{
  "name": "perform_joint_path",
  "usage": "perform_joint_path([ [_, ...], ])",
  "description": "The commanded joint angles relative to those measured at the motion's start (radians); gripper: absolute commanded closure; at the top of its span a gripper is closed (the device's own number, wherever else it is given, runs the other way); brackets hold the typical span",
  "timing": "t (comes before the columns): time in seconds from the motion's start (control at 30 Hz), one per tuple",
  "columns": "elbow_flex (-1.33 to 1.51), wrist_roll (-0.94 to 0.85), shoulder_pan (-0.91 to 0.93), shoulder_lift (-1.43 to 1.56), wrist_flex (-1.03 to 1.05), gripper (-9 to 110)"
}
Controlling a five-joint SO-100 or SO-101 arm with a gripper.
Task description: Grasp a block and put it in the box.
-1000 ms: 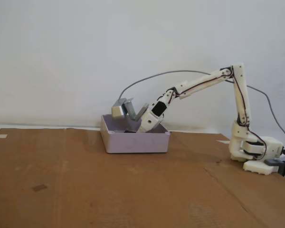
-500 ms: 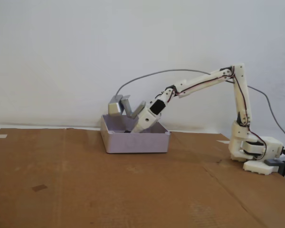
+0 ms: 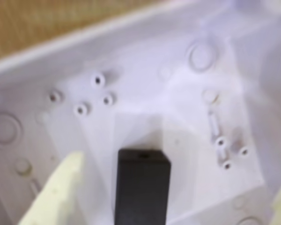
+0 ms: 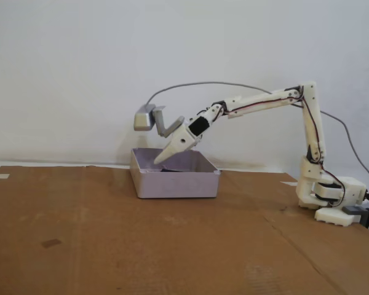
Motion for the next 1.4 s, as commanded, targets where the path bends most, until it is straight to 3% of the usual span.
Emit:
perform_joint_path([
  [0.0,-0.163,-0.011,-0.015,0.103,-0.032,53],
  [0.73,-0.290,-0.011,-0.124,0.147,-0.031,53],
  [1.2,-0.282,-0.011,-0.140,0.147,-0.029,101],
  [1.37,-0.279,-0.011,-0.149,0.147,-0.029,101],
])
